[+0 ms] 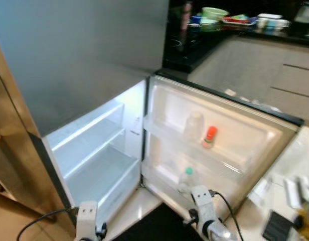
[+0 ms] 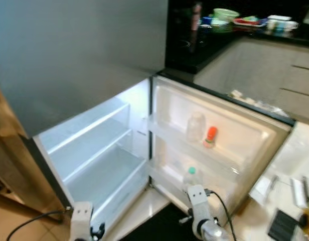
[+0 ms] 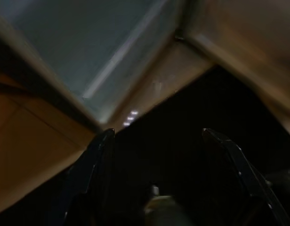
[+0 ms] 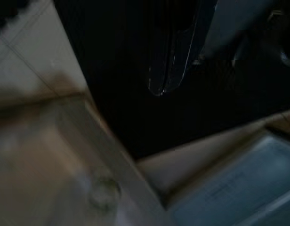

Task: Restocking fridge

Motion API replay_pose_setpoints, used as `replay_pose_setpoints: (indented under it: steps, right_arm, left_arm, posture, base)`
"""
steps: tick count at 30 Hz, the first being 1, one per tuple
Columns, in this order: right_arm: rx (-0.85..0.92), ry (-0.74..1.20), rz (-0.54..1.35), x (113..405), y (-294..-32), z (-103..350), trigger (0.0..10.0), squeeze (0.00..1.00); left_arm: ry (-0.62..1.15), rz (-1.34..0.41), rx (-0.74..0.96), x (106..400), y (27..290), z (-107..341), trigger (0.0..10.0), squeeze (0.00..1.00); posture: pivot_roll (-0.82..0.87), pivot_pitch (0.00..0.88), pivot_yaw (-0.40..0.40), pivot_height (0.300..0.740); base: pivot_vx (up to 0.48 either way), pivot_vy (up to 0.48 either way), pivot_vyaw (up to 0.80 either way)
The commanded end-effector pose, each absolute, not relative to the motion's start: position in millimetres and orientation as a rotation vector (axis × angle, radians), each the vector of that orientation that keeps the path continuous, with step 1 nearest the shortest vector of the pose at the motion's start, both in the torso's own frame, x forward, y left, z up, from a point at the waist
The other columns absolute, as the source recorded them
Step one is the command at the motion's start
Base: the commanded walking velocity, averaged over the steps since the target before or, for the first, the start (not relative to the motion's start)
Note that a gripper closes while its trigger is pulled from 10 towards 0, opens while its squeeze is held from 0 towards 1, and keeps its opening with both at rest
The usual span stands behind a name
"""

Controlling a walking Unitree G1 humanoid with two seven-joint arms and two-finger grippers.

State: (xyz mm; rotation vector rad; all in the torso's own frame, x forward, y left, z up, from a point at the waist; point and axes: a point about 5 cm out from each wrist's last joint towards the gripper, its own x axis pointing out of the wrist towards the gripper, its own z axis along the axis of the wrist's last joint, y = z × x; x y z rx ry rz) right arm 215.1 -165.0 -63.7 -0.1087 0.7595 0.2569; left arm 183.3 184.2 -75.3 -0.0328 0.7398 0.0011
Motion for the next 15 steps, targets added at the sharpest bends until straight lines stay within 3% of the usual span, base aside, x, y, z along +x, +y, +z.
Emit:
replay_pose_setpoints:
  steps: [1,15]
  right_arm:
    - [-0.12,0.74,0.273,220.1,-162.4,-60.6,10.0,0.0]
    - [-0.132,0.737,0.284,220.4,-163.3,-60.1,10.0,0.0]
  left_arm:
    - [0.745,0.001,-0.032,183.0,183.8,-75.7,10.0,0.0]
    - [0.753,0.011,-0.025,181.7,182.8,-76.7,10.0,0.0]
  posture:
    - [-0.08,0.0,-0.074,0.74]
    - [-0.08,0.0,-0.08,0.74]
  base:
    - [-0.304,0.0,0.0]
    - [-0.034,0.0,0.0]
